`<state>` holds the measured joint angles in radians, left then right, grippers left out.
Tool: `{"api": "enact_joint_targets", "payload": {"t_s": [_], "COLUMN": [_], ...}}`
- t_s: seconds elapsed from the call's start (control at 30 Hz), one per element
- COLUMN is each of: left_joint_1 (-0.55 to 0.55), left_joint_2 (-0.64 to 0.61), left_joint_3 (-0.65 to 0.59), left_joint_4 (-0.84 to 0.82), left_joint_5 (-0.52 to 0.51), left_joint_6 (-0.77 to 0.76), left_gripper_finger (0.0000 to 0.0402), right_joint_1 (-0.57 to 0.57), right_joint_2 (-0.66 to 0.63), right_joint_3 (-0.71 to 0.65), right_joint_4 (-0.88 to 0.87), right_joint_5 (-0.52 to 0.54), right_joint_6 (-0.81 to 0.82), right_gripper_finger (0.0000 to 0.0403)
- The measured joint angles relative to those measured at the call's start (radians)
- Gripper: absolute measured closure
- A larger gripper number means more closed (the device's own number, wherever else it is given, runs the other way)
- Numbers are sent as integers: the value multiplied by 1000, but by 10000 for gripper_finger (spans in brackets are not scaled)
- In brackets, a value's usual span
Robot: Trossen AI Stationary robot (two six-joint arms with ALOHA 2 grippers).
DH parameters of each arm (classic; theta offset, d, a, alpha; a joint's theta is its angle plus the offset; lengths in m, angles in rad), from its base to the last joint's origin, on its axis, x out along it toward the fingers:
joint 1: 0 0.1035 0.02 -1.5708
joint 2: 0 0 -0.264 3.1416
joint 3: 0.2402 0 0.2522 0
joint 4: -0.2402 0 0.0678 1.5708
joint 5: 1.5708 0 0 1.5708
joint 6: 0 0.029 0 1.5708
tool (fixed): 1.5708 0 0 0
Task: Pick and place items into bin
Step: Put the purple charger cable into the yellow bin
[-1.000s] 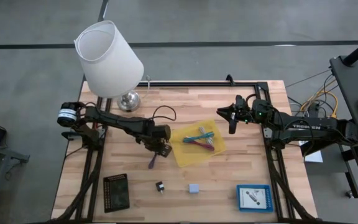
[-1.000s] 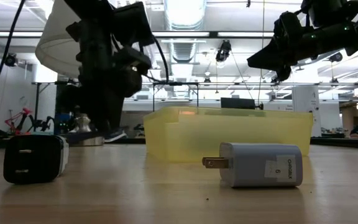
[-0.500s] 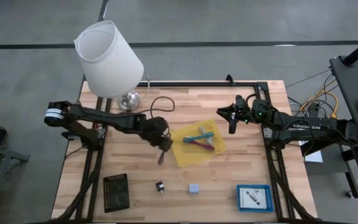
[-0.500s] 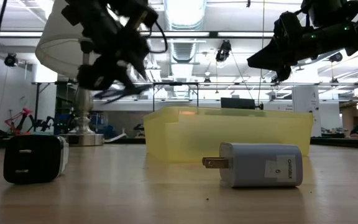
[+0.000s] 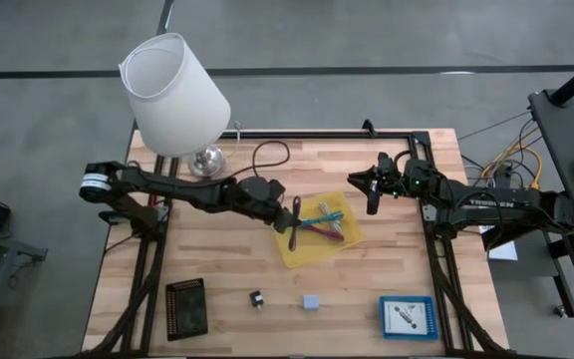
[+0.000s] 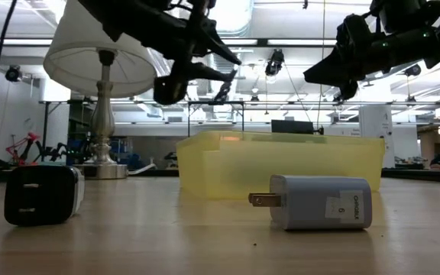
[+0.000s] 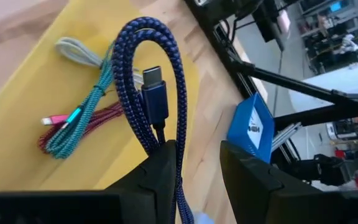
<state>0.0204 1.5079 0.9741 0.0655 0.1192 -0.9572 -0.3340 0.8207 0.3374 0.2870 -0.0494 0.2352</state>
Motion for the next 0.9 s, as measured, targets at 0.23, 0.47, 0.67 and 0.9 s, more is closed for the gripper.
{"api": "enact_joint_targets", "payload": {"t_s": [0.23, 0.47, 0.67, 0.9], "left_joint_1": [0, 0, 6, 6], "left_joint_2": [42, 42, 42, 42], "left_joint_3": [0, 1, 17, 75], "left_joint_4": [63, 145, 156, 33], "left_joint_5": [30, 63, 58, 50], "left_joint_6": [10, 73, 138, 426], "left_gripper_finger": [251, 137, 99, 98], "right_joint_1": [0, 0, 0, 0], "right_joint_2": [0, 0, 0, 0], "right_joint_3": [0, 0, 0, 0], "right_joint_4": [0, 0, 0, 1], "right_joint_5": [0, 0, 0, 0], "right_joint_6": [0, -3, -3, 0], "right_gripper_finger": [349, 349, 349, 349]}}
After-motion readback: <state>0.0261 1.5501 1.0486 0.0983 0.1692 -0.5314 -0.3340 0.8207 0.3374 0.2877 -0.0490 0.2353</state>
